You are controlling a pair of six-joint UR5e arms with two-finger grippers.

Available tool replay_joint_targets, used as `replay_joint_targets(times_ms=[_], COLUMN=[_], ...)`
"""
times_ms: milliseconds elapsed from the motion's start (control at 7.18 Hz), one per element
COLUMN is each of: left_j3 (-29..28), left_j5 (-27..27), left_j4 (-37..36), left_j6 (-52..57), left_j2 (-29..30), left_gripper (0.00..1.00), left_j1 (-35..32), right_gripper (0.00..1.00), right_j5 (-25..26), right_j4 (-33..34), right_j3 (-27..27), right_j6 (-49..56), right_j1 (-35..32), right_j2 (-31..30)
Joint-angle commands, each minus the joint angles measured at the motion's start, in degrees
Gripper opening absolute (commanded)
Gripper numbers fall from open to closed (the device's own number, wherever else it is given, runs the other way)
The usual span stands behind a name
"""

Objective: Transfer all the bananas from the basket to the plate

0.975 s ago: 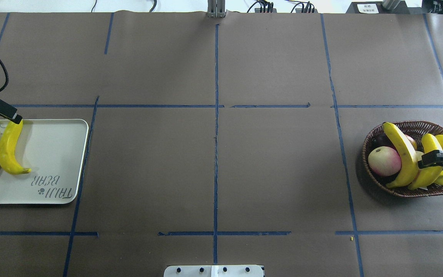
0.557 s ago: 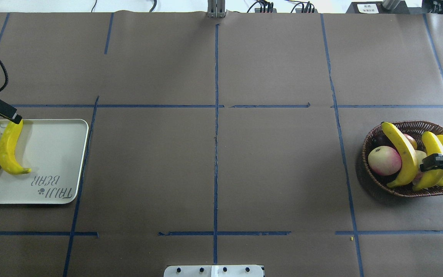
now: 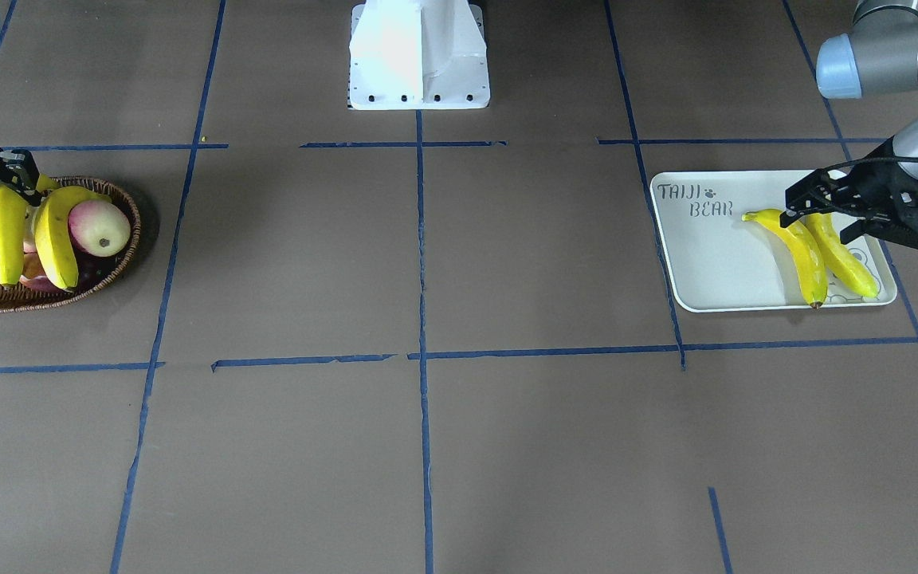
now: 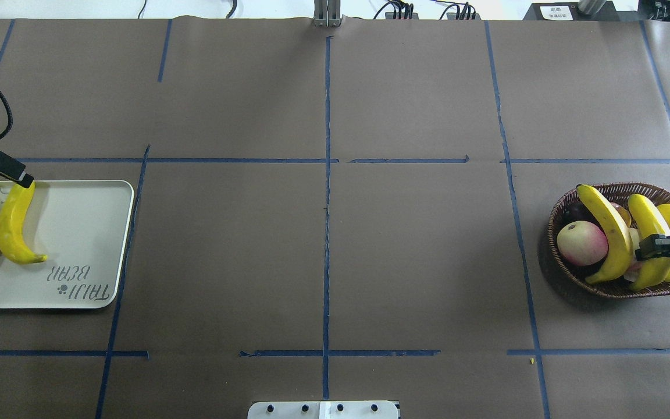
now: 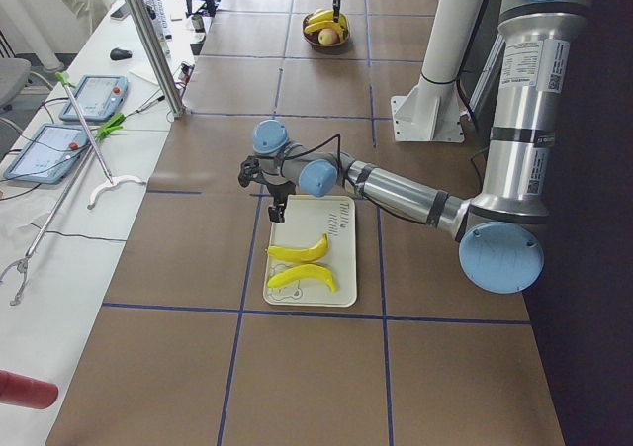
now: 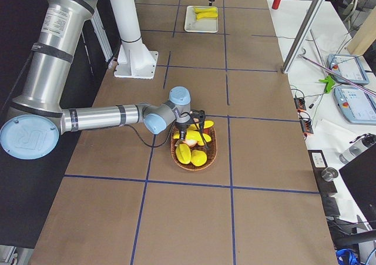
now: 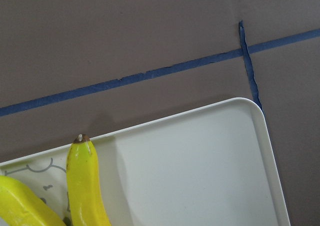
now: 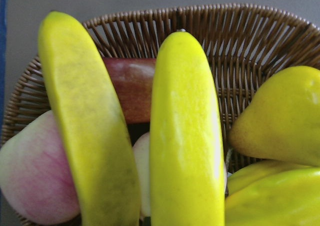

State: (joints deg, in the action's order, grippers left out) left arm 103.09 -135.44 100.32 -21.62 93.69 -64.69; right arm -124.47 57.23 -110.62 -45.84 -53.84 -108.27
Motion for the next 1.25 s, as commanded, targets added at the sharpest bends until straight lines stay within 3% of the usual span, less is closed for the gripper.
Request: replay_joint_targets(times_ms=[0,279,557,836,1114], left_j3=[0.0,0.1,2.2,5.2,10.8], left_j5=[-0.3,-0.7,-0.6,-0.4,1.3], left_j4=[0.1,0.3,0.3,0.3,0.8], left_j6=[0.0,-0.8,-3.5,-23.6,-38.1], left_j2=[0.0,0.8,2.4,4.8,6.5], left_gripper=[0.99,0.99,0.99,0.99,0.99], left_j1=[0.0,0.2,2.3,7.4,11.6], right_gripper=[0.0,0.03,0.03,0.03,0.03], right_j5=[-5.2,-5.8,-6.1,-7.2,-3.1], right_j4=[0.3,0.0,-0.5,-0.2,-0.2], right_j3=[-3.7,-7.6,-7.8,-7.2,-6.7], right_j6=[4.8,8.6,8.9,3.5,-7.5], right_j1=[-4.6,-5.0,-4.6,-3.2,3.7], right_j2=[-0.1,-0.1,3.1,9.1,16.7])
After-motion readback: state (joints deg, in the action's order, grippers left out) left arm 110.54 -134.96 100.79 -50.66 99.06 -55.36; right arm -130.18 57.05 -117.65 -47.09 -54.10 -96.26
